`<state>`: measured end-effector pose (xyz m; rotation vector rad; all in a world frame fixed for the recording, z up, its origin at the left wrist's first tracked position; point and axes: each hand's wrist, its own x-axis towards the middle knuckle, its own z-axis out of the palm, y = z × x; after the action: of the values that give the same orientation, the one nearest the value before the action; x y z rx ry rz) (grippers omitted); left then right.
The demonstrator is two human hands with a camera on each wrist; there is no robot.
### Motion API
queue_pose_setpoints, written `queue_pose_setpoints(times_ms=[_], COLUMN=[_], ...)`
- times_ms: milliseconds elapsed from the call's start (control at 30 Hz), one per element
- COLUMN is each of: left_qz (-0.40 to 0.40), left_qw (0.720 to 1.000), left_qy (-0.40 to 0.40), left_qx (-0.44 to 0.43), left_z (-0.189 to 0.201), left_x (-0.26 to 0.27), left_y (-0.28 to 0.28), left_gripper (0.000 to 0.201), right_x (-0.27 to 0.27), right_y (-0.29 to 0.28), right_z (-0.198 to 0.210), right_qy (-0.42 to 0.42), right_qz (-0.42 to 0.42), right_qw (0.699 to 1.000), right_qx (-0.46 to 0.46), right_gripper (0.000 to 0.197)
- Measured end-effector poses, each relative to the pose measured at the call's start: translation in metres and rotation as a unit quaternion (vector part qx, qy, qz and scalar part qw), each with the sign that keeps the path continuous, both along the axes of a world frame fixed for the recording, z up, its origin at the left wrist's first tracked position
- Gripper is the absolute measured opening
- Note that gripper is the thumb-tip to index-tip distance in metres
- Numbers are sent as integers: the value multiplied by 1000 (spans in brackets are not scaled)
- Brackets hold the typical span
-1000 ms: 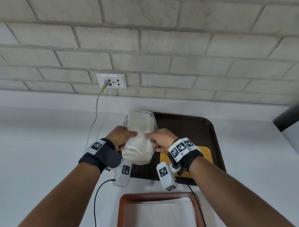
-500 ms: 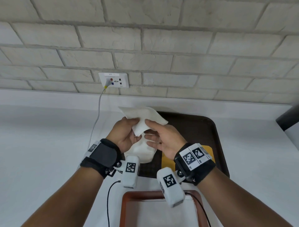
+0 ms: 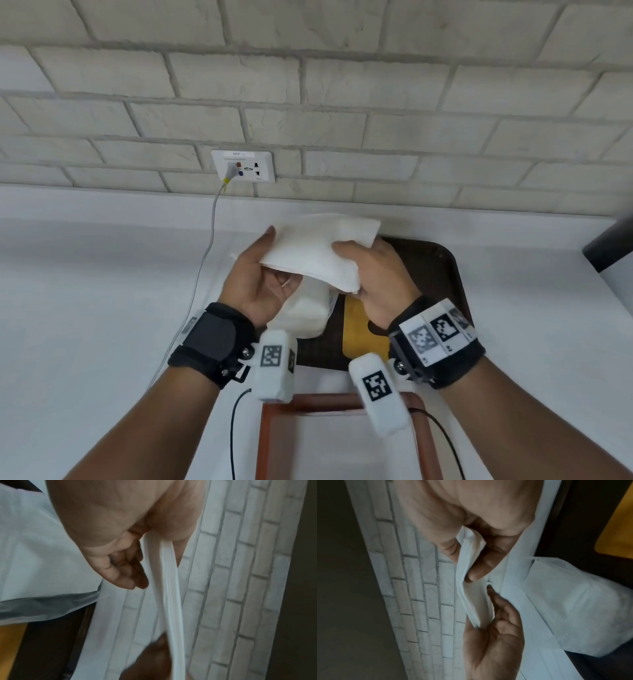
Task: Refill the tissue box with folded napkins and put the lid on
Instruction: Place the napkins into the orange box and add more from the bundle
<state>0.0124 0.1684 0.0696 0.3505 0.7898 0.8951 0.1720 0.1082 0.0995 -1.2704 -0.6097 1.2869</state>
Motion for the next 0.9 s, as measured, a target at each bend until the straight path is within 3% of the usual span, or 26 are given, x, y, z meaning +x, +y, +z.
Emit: queue_pose_setpoints(times_ms=[133, 233, 433, 567, 667, 700, 800, 833, 900], left_qz=[15, -38, -136, -171, -192, -211, -282, -288, -289], left_qw=[1000, 994, 952, 899, 829, 789, 603, 557, 512], left_qy=[2, 73, 238, 354, 464, 512, 674, 707, 723], left_qx=[12, 72, 134, 191, 246, 268, 320, 328, 364], left_z=[12, 23, 29, 22, 14, 12, 7, 5, -1], left_x=[-16, -24, -45, -58, -65, -67, -69, -69, -70], left_y=[-7, -29, -86, -126, -154, -162, -186, -192, -198], left_gripper=[56, 51, 40, 53, 61, 61, 56, 54, 58], right_x=[23, 38, 54, 49, 42, 40, 32, 29, 24], right_y=[-31, -60, -126, -166, -189, -195, -211, -214, -216], right_z=[11, 12, 11, 1, -7, -8, -13, -16, -23], right_qy=[-71, -140, -150, -213, -271, -299, -359, -367, -369], right_qz=[30, 61, 112, 129, 149, 159, 174, 179, 192], right_qw=[997, 988, 982, 966, 944, 932, 902, 897, 891], right_qx=[2, -16, -22, -72, -118, -131, -162, -171, -181], right_gripper=[21, 23, 32, 26, 22, 20, 16, 18, 23])
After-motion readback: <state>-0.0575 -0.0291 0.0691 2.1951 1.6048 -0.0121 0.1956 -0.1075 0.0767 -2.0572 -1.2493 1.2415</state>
